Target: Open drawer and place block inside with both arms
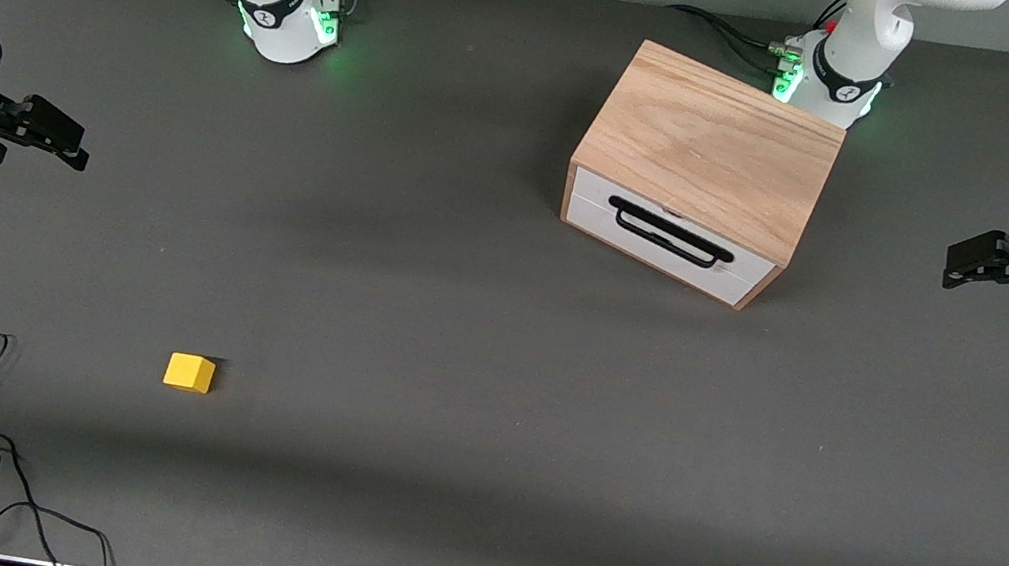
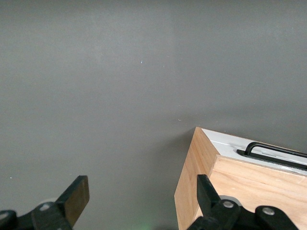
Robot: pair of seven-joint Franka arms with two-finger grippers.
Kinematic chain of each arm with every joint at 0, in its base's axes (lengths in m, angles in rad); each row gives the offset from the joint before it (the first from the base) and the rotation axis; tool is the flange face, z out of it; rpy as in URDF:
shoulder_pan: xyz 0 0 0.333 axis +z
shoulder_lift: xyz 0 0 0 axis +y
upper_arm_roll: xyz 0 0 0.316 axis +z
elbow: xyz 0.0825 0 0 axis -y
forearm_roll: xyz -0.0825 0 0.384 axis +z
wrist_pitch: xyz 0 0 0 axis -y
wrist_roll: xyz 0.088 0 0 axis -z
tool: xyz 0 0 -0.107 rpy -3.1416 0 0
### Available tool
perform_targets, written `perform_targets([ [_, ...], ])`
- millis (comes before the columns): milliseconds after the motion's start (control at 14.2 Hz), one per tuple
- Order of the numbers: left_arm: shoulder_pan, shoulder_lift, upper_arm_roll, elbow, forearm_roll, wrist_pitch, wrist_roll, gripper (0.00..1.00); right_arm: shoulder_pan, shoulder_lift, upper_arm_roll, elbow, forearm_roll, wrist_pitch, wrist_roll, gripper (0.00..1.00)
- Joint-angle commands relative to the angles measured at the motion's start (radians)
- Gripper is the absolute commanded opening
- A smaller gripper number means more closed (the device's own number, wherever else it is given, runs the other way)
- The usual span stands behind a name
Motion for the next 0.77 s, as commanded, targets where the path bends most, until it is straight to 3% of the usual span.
perform_targets([
  [0,-0.017,0.002,0.016,0.007,-0.010,-0.015,0.019,1.00,-0.014,-0.001,0.013,0.021,0.007,-0.014,0.010,1.00],
  [562,-0.021,0.001,0.010,0.011,-0.011,-0.013,-0.026,1.00,-0.014,0.014,0.007,0.019,0.009,-0.006,0.004,1.00],
  [703,-0.021,0.001,-0.056,0.017,-0.011,-0.015,-0.186,1.00,-0.014,0.028,0.007,0.018,0.007,0.018,0.007,1.00],
])
